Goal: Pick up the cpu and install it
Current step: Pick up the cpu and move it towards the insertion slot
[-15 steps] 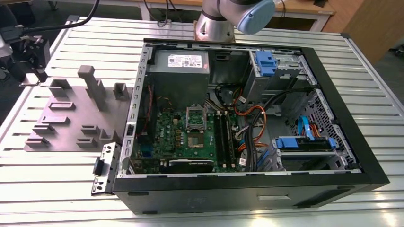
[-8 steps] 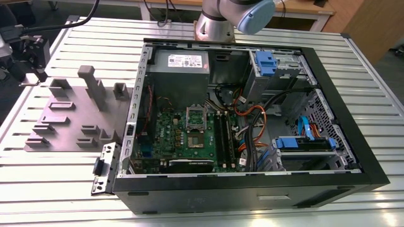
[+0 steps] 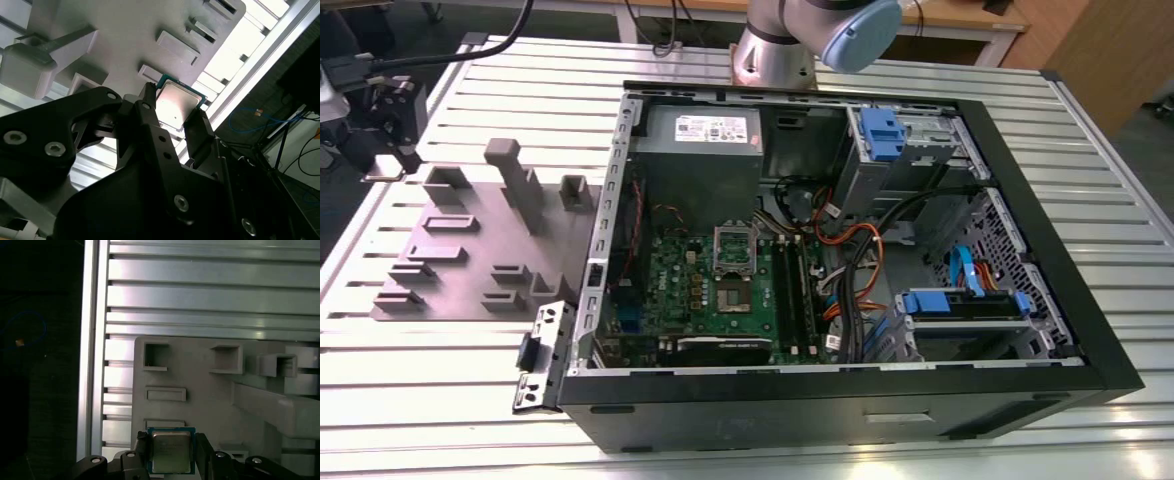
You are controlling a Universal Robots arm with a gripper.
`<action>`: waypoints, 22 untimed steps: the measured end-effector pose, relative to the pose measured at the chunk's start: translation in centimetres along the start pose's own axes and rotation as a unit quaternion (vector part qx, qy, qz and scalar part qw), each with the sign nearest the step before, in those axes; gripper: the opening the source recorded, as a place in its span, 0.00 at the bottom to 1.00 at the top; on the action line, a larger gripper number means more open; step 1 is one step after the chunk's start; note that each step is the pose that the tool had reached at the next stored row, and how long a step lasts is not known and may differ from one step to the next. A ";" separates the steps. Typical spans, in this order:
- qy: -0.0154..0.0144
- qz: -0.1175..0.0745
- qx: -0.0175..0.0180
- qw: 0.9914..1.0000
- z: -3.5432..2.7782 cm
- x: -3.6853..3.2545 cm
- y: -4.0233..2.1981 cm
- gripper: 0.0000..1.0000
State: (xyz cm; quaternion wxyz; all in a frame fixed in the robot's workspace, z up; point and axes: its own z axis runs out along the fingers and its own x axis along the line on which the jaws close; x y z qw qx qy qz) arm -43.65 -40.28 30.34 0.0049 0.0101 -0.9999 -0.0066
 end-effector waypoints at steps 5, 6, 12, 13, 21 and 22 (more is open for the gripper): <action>0.002 0.000 0.000 1.000 0.00 -0.08 0.00 0.47; 0.002 0.000 0.000 1.000 -0.01 -0.08 0.00 0.47; 0.002 0.000 0.000 1.000 -0.25 -0.07 0.00 0.47; 0.002 0.000 0.000 1.000 -0.32 -0.07 0.00 0.47; 0.002 0.000 0.000 1.000 -0.82 -0.07 0.01 0.47; 0.002 0.000 0.000 1.000 -0.88 -0.07 0.01 0.47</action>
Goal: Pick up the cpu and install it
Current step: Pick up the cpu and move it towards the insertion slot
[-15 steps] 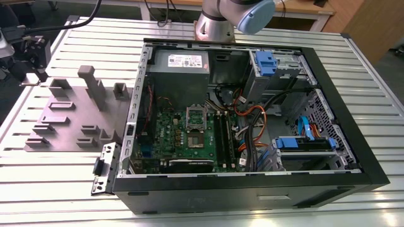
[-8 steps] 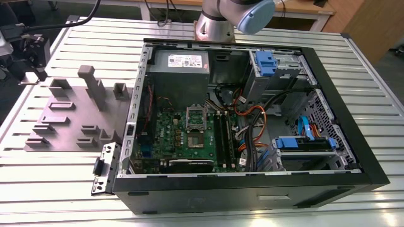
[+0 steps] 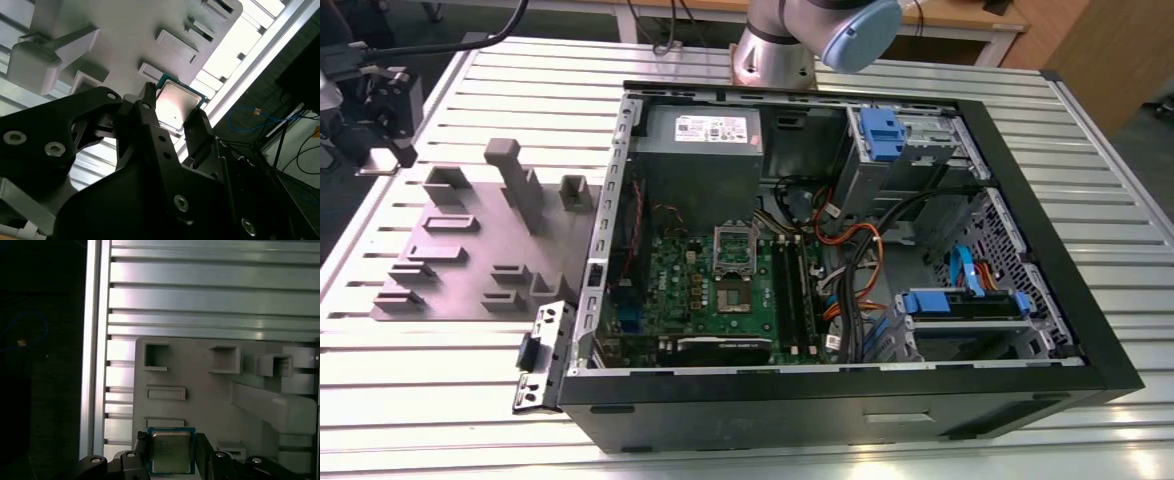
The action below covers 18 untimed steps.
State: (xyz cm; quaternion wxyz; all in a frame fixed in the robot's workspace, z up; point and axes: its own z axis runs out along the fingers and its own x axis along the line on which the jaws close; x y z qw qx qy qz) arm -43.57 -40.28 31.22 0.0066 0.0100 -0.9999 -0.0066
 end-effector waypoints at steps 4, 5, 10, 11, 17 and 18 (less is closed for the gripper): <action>0.000 0.000 0.000 1.000 -0.12 0.00 0.00 0.47; 0.000 0.000 0.000 1.000 -0.13 0.00 0.00 0.47; 0.000 0.000 0.000 1.000 -0.14 -0.06 0.01 0.47; 0.000 0.000 0.000 1.000 -0.13 -0.09 0.00 0.47; 0.000 0.000 0.000 1.000 -0.13 -0.11 0.00 0.47; 0.000 0.000 0.000 1.000 -0.14 -0.11 0.00 0.47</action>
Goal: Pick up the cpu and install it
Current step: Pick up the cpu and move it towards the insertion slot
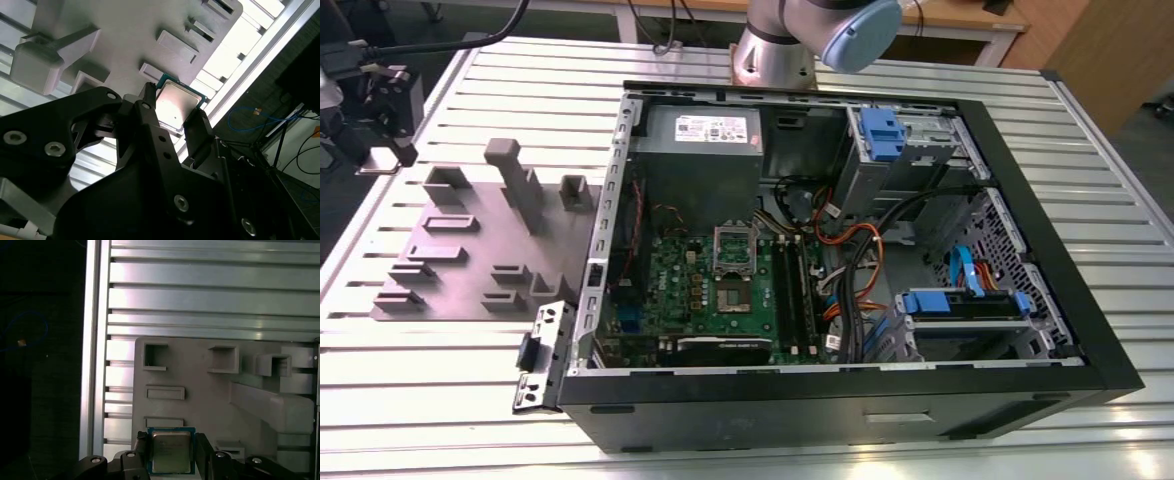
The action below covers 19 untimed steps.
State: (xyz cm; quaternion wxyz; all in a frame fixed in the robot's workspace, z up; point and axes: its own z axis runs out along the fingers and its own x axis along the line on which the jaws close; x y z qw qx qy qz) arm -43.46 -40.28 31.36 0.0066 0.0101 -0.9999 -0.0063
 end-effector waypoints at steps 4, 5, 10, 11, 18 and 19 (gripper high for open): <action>0.000 0.000 0.000 1.000 -0.15 0.00 0.00 0.47; 0.000 0.000 0.000 1.000 -0.21 0.00 0.00 0.47; 0.000 0.000 0.000 1.000 -0.55 0.01 0.01 0.47; 0.000 0.000 0.000 1.000 -0.63 0.01 0.01 0.47; 0.000 0.000 0.000 1.000 -0.76 -0.02 0.01 0.47; 0.000 0.000 0.000 1.000 -0.76 -0.06 0.01 0.47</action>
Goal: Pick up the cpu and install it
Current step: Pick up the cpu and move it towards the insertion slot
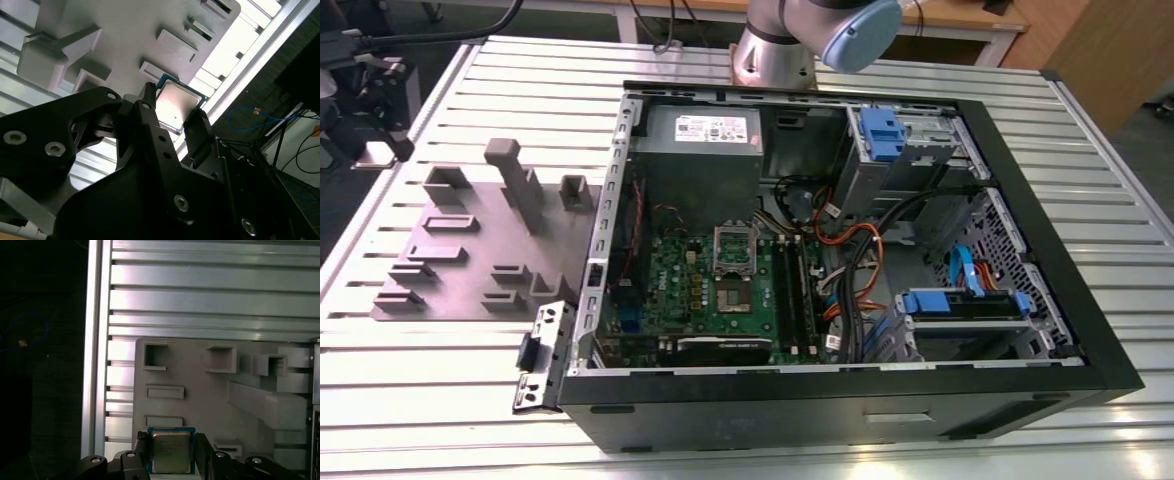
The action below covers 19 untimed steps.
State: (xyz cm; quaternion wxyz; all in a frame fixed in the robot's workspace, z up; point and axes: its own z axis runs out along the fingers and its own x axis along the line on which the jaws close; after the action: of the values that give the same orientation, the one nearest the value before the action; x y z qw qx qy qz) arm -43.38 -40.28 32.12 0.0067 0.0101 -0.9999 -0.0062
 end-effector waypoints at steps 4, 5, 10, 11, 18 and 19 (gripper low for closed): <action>0.000 0.000 0.000 1.000 0.02 -0.04 0.00 0.47; 0.000 0.000 0.000 1.000 0.01 -0.05 0.00 0.47; 0.000 0.000 0.000 1.000 -0.12 -0.04 0.00 0.47; 0.000 0.000 0.000 1.000 -0.18 -0.04 0.00 0.47; 0.000 0.000 0.000 1.000 -0.56 -0.04 0.00 0.47; 0.000 0.000 0.000 1.000 -0.58 -0.04 0.00 0.47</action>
State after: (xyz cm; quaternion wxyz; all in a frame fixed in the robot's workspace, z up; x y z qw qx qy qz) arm -43.34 -40.28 32.70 0.0065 0.0101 -0.9999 -0.0063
